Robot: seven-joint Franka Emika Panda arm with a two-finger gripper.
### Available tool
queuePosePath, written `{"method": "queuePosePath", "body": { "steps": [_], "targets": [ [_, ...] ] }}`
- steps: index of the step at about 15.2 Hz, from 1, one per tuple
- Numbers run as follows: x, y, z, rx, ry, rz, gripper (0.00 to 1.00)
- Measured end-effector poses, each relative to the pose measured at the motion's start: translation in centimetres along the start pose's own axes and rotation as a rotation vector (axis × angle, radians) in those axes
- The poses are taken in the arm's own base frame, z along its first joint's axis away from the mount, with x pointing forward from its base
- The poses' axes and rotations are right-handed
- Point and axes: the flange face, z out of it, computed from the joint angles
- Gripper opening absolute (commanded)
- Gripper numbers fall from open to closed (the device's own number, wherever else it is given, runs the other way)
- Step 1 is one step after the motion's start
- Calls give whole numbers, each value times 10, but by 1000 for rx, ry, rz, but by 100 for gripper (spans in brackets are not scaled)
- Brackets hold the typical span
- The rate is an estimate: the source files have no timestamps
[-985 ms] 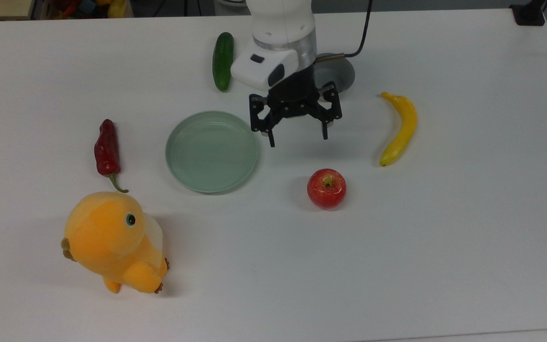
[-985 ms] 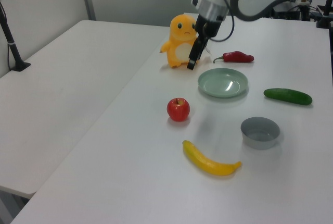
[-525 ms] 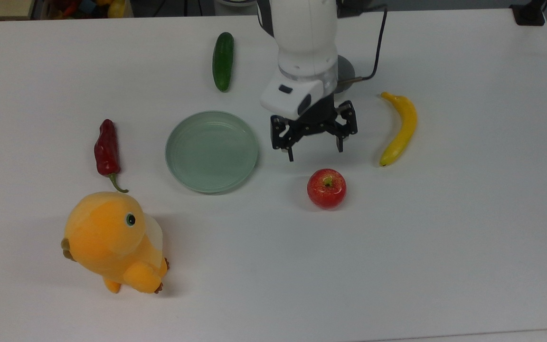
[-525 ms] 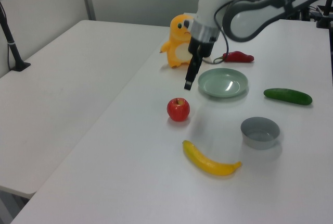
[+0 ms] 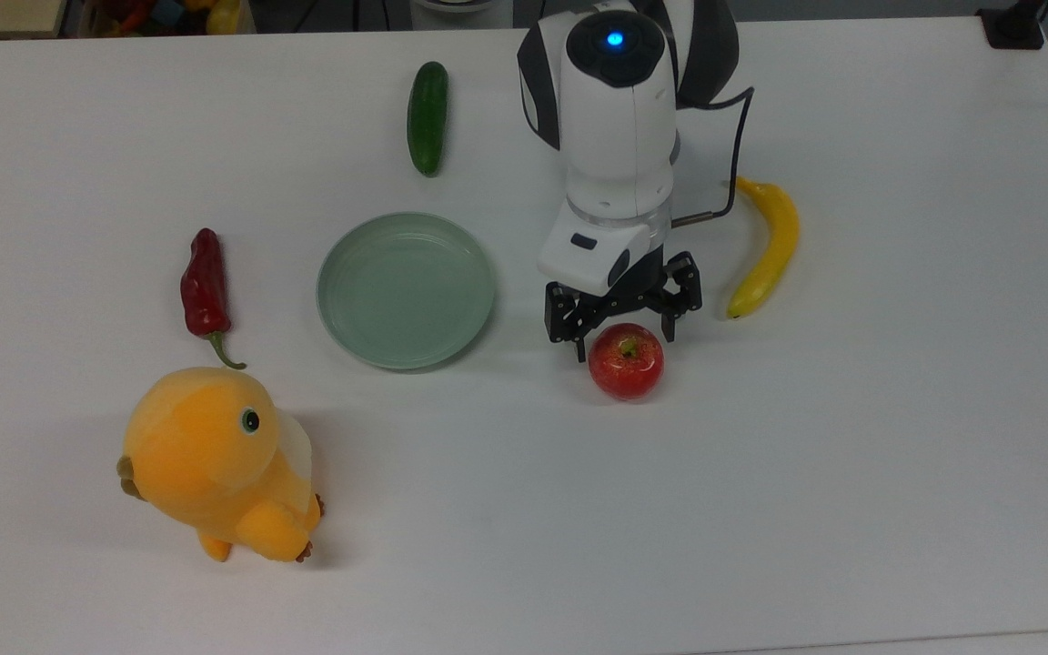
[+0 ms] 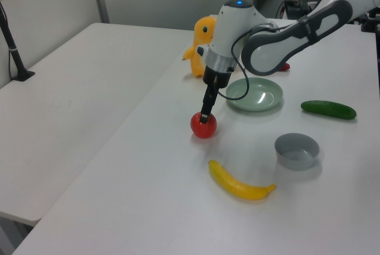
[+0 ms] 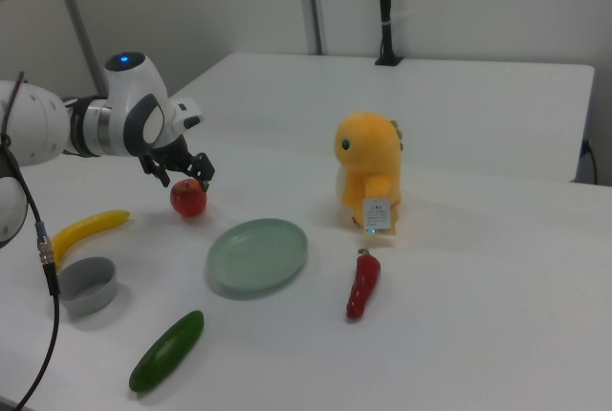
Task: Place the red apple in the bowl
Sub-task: 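Close the gripper around the red apple, then lift the red apple and carry it over the grey bowl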
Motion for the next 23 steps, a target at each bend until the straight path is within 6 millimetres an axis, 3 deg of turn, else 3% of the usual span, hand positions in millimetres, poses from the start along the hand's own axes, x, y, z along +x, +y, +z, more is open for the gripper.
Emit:
{"method": "queuePosePath", "body": {
  "steps": [2,4,5,14,18,23],
  "targets": [
    [1,1,9,-8,-6,-9,95],
    [1,1,15,-14,-10,-17,45],
    [1,1,17,-22,-11,-25,35],
    [3,1,16,-46,-6,-52,35],
    [8,3,-21,-54,29,-51,37],
    [-25,-12,-87,-81,-84,-74,39]
  ]
}}
